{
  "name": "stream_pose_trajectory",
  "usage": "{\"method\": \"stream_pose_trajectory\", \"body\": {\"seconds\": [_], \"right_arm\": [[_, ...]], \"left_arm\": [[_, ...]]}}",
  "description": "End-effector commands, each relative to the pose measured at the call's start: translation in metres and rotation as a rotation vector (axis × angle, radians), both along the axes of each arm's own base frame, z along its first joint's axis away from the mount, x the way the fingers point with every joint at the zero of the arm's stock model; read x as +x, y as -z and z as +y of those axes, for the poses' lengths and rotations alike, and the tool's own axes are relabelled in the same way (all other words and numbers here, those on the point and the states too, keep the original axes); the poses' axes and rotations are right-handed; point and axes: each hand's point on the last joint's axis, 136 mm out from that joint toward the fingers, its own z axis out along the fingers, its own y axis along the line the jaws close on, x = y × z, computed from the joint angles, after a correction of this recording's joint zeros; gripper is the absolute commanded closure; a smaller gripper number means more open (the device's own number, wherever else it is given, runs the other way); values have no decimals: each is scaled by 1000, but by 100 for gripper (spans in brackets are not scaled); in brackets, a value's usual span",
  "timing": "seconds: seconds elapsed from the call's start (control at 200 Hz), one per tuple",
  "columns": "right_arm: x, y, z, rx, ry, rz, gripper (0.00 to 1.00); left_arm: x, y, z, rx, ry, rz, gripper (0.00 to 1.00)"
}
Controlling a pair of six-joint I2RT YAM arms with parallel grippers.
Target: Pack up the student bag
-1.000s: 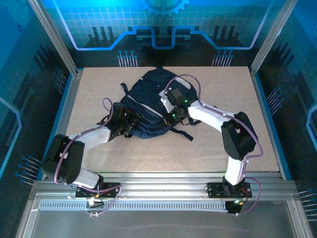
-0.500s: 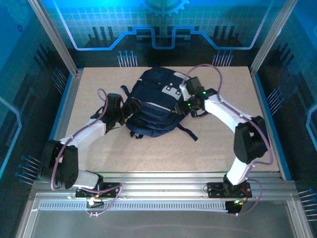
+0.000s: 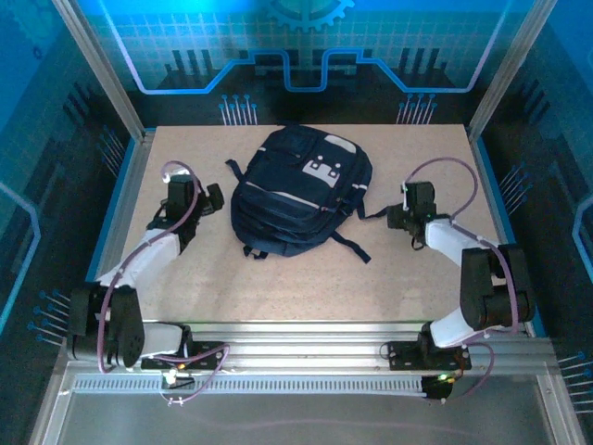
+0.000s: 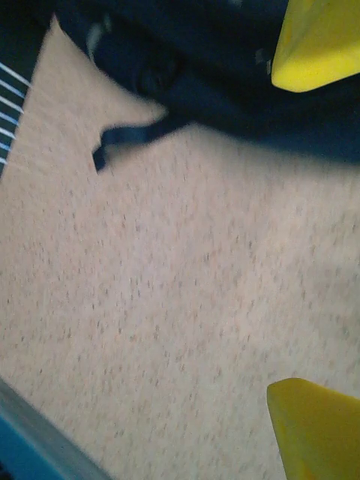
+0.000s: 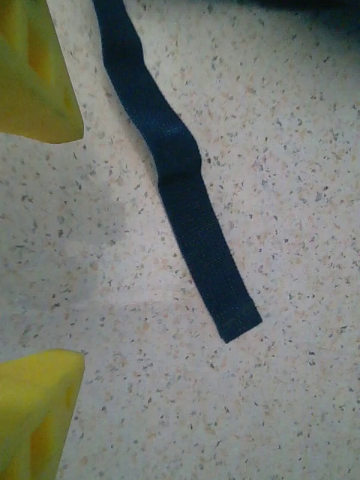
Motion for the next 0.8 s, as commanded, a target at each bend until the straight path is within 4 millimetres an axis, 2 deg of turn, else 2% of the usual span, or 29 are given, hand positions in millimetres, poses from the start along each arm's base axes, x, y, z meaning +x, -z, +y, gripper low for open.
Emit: {"method": "stream_pose_trajectory", "body": {"seconds": [0.0,0.045,0.085,0.13,0.245,0.29,0.4,0.49,0.51,0.55,0.69,0.79], "right_arm": [[36,-36,-2,-14,-7,-287,27],[34,-35,-2,-11,-9,-297,28],[33,-36,1,-16,-22,-311,10],[29,-37,2,-27,-22,-338,0],[17,-43,-4,-24,9,-424,0],[17,-44,-4,-23,9,-434,0],[17,-43,-4,-14,4,-429,0],[14,-39,6,29,-71,-445,0],[13,-34,4,30,-63,-450,0],[13,-36,5,11,-68,-504,0],[12,-33,5,10,-58,-472,0],[13,-35,5,0,-55,-476,0]], "left_arm": [[14,-5,19,187,4,-61,1],[17,-2,18,191,28,-85,1],[20,-2,14,198,59,-124,1],[22,-2,9,176,85,-147,1],[28,-22,4,163,107,-336,1],[31,-24,4,137,117,-371,1],[38,-18,5,138,134,-299,1],[29,-13,12,139,91,-261,1],[27,-12,12,134,88,-253,1],[23,-10,13,128,79,-239,1],[6,-6,16,119,53,-255,1],[-5,14,22,114,12,-226,1]]}}
